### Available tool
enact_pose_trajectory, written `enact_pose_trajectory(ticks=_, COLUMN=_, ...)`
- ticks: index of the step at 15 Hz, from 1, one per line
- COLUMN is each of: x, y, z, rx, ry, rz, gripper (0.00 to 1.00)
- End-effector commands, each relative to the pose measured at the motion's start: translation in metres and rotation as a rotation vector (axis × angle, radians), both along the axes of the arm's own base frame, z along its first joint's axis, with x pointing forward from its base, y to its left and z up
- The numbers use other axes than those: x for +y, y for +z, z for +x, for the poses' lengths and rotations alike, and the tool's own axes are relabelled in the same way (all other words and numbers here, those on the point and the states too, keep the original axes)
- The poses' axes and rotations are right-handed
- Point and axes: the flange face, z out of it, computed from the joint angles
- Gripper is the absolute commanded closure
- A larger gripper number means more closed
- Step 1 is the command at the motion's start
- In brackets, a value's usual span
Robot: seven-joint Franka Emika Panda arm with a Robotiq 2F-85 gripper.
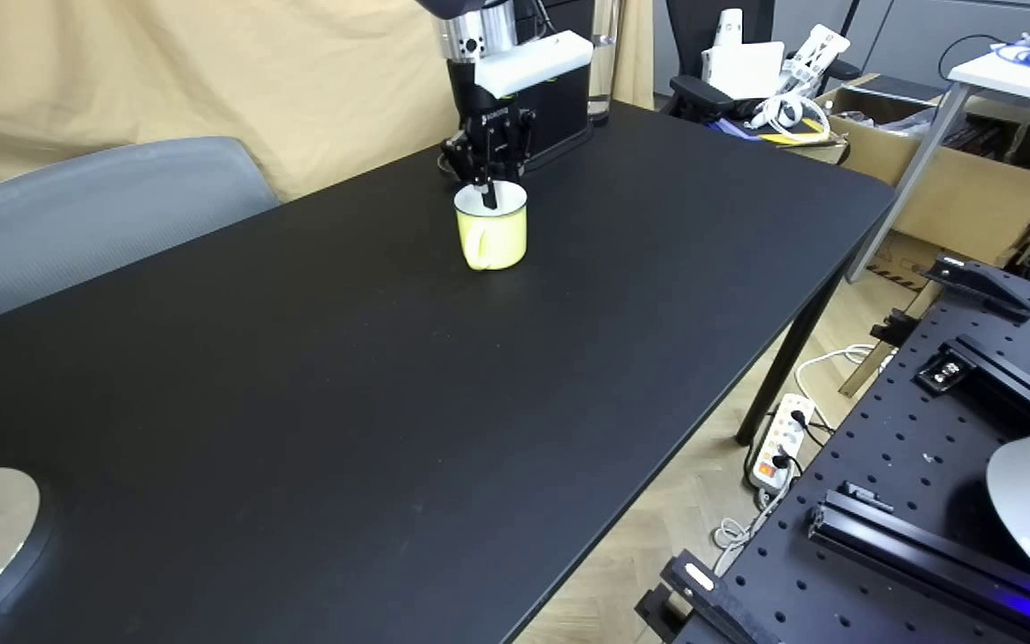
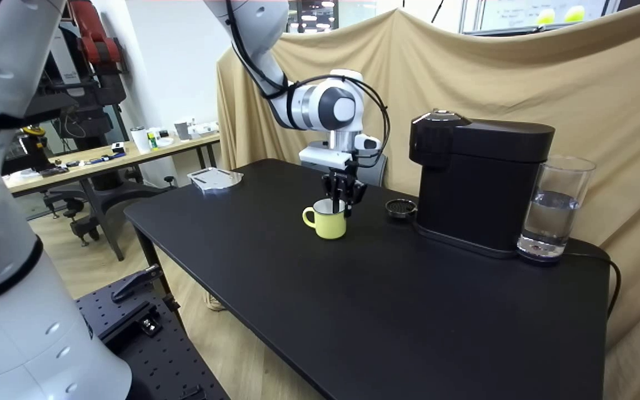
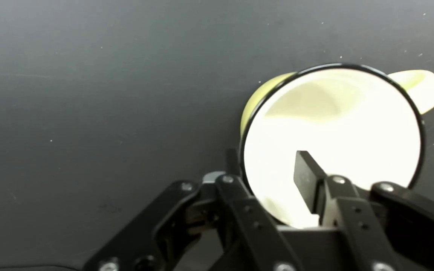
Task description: Move the mug backward slightly
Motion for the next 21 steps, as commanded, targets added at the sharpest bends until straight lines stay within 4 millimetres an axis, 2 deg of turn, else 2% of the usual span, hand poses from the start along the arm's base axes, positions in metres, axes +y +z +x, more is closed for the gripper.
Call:
enact_pose_trajectory(ticks=1, x=-0.006, y=0.001, z=0.002, rx=0.017, ry=-0.017, rz=0.026, gripper=0.88)
enact_pose_trajectory(ticks=2, x=-0.009, y=0.001, z=0.002, rx=0.019, ry=-0.019, rz=0.027, gripper=0.95)
enact_pose_trajectory(ticks=4, x=-0.013, y=0.003, z=0.0, rx=0.026, ry=-0.022, rz=0.035, gripper=1.0)
enact_pose_trajectory(ticks=9, x=-0.007, y=0.023, z=-0.009, rx=0.013, ry=0.024, rz=0.061, gripper=0.98)
enact_pose_trajectory(ticks=12, x=0.0, y=0.04, z=-0.023, rx=0.002, ry=0.071, rz=0.057, gripper=0.98)
enact_pose_trajectory(ticks=17, x=0.007, y=0.065, z=-0.072, rx=-0.012, ry=0.095, rz=0.1, gripper=0.98)
enact_pose_trajectory(ticks=21, x=0.007, y=0.068, z=-0.122, rx=-0.014, ry=0.087, rz=0.128, gripper=0.98)
